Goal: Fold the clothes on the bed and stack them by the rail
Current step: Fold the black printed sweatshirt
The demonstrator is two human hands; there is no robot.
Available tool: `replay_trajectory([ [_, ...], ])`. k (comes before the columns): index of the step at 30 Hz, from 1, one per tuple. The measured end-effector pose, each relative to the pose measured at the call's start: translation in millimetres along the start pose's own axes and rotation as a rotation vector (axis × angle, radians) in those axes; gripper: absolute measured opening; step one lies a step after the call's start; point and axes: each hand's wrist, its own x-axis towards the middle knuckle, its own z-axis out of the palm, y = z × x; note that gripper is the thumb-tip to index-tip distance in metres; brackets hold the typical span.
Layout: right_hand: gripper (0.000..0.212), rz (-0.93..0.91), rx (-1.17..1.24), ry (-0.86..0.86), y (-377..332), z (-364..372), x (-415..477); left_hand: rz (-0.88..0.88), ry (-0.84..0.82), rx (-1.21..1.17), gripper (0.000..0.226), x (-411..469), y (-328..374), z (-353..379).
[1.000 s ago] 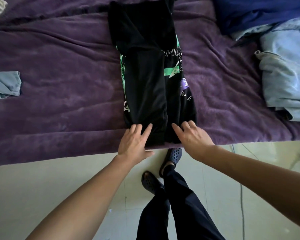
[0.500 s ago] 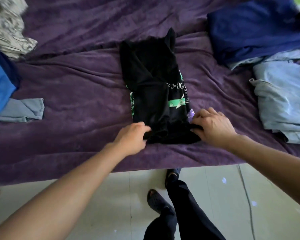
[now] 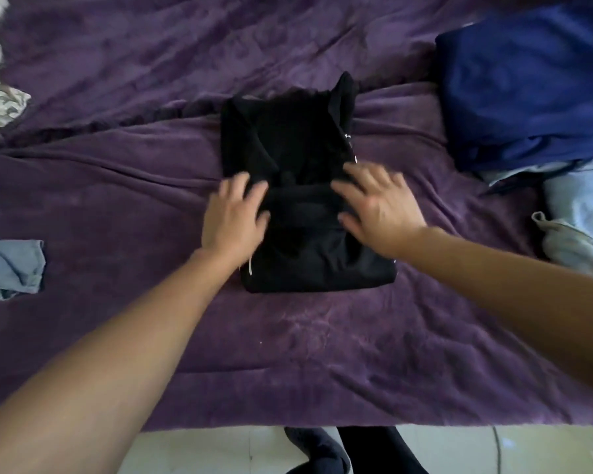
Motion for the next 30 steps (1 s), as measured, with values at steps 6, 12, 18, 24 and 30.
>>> replay_trajectory([
  [6, 0.123, -0.156, -0.107, -0.608, 7.1, 72.1, -33.3, 0.031, -0.572, 0.048, 0.085, -44.1, -3.3, 66.1],
  [12, 0.125, -0.253, -0.138, -0.549, 19.6, 73.0, -30.0, 0.127, -0.572, 0.078, 0.104, -37.2, -9.5, 61.2],
  [18, 0.090, -0.192, -0.218, -0.469, 0.1, 77.5, -61.0, 0.256, -0.538, 0.215, 0.112, -62.5, 2.4, 60.2],
  [24, 0.069, -0.095, -0.100, -0.652, -4.9, 60.5, -49.4, 0.150, -0.720, 0.013, 0.084, -44.1, 6.9, 40.1],
  [30, 0.051, 0.014, 0.391, -0.994, -2.9, -37.4, -9.4, 0.028, -1.099, -0.380, 0.029, 2.6, -4.0, -41.8],
])
